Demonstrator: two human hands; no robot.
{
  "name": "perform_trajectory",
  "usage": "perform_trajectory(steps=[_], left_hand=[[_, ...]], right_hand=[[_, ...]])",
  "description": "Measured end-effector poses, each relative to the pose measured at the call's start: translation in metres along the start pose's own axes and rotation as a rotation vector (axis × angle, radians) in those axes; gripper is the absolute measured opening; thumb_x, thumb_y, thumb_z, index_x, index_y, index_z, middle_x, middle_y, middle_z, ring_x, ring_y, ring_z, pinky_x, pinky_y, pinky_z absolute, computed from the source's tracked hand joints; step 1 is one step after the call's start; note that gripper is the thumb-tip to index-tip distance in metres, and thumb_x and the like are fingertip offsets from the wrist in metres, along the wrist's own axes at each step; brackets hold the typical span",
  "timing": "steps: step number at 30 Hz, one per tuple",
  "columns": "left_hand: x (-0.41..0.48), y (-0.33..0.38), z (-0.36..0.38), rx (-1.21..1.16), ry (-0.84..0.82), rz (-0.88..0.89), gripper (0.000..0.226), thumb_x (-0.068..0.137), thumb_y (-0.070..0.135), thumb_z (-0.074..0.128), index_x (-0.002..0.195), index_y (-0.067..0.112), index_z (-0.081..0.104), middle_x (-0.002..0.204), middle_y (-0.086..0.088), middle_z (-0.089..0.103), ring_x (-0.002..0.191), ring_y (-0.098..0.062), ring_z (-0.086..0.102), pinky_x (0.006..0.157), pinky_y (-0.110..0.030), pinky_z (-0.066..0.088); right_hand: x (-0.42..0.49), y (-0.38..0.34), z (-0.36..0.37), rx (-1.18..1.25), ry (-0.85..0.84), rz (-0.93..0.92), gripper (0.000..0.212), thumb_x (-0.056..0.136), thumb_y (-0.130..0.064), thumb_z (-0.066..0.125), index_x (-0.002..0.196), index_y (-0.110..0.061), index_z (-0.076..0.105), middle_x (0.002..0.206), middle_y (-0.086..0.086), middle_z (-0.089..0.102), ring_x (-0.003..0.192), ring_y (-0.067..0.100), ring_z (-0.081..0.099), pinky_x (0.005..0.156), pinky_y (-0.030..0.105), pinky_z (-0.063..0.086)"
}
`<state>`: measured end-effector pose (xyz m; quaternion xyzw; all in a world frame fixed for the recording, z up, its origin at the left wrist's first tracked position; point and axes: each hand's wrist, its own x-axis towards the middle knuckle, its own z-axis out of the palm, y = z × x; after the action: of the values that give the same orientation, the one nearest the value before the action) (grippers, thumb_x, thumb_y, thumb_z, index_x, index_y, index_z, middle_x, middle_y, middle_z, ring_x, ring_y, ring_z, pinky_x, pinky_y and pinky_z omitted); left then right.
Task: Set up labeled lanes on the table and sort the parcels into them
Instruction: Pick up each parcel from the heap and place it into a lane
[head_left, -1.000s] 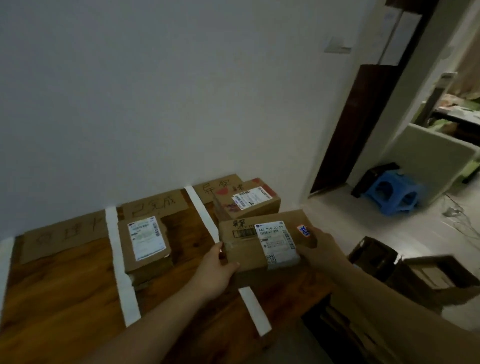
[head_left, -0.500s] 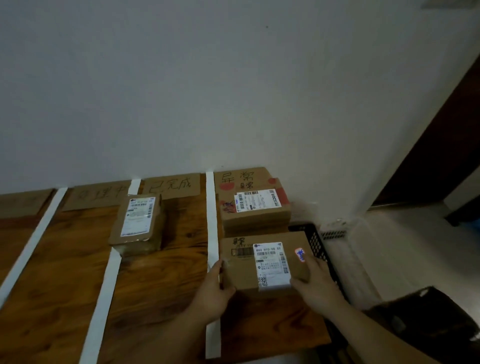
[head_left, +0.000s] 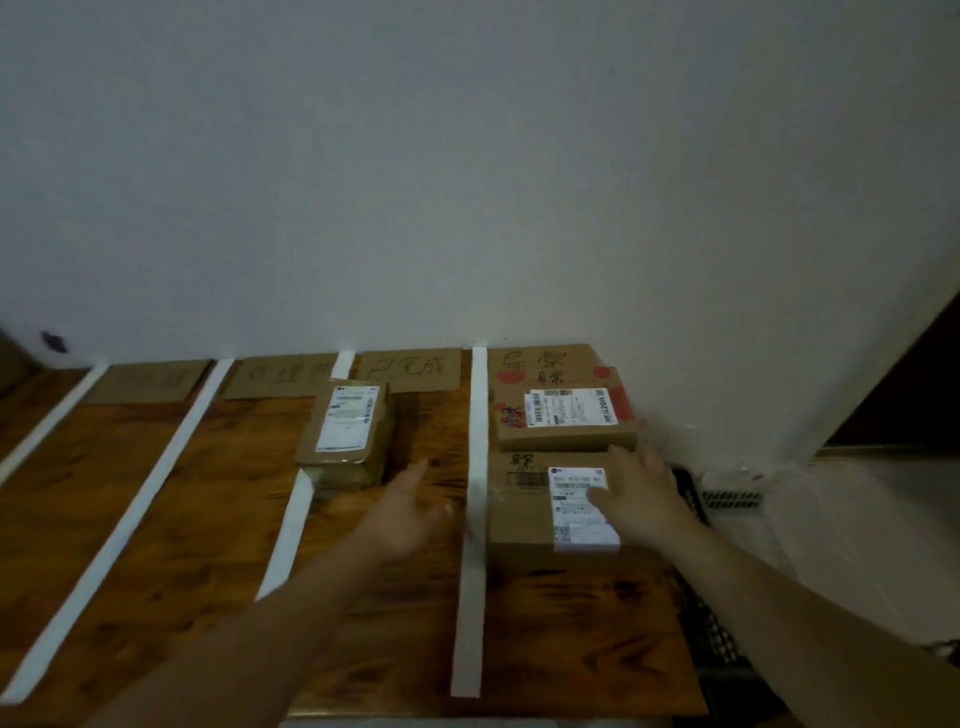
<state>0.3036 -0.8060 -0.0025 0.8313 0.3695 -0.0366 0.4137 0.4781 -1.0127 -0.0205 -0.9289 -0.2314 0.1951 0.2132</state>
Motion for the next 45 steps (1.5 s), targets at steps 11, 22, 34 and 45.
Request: perform_trajectory(steps=[11,22,34,45], left_hand=[[-0.126,-0.179,-0.240,0.232,0.351,-0.089,0.074,0.089,0.047,0.057,0.150,0.025,0.022,0.159,-0.005,0.009,0.147,-0.026,0.001,0.118,-0.040,0.011],[-0.274,-0.399,-0.450,0.095,0.509,-0.375,0.079,0.083,0.056,0.058,0.148,0.027,0.024,0.158,-0.004,0.014,0.146,-0.026,0.012,0.118,-0.043,0.020],[-0.270,-0.571,-0.600,-0.013,0.690,-0.587,0.074,0.084,0.045,0.062,0.146,0.020,0.031,0.150,-0.008,0.033,0.137,-0.028,0.033,0.113,-0.042,0.029],[-0.259,-0.698,-0.724,-0.151,0.765,-0.696,0.062,0.084,0.041,0.063,0.139,0.022,0.041,0.137,-0.006,0.049,0.120,-0.024,0.052,0.102,-0.036,0.042]], right_hand=[[-0.075,-0.308,0.051,-0.157,-0.339,-0.519,0.058,0.094,-0.043,0.054,0.144,-0.018,0.039,0.147,0.005,0.042,0.129,0.021,0.046,0.103,0.029,0.038],[-0.174,-0.579,0.194,-0.308,-0.404,-0.830,0.064,0.092,-0.046,0.056,0.146,-0.020,0.034,0.153,0.004,0.034,0.136,0.022,0.037,0.107,0.028,0.032],[-0.138,-0.805,0.344,-0.239,-0.534,-0.976,0.074,0.092,-0.048,0.055,0.151,-0.024,0.019,0.156,0.004,0.024,0.138,0.024,0.033,0.107,0.032,0.035],[-0.158,-0.980,0.489,-0.184,-0.753,-1.005,0.061,0.092,-0.037,0.059,0.145,-0.023,0.034,0.138,0.006,0.049,0.121,0.023,0.051,0.087,0.025,0.041]])
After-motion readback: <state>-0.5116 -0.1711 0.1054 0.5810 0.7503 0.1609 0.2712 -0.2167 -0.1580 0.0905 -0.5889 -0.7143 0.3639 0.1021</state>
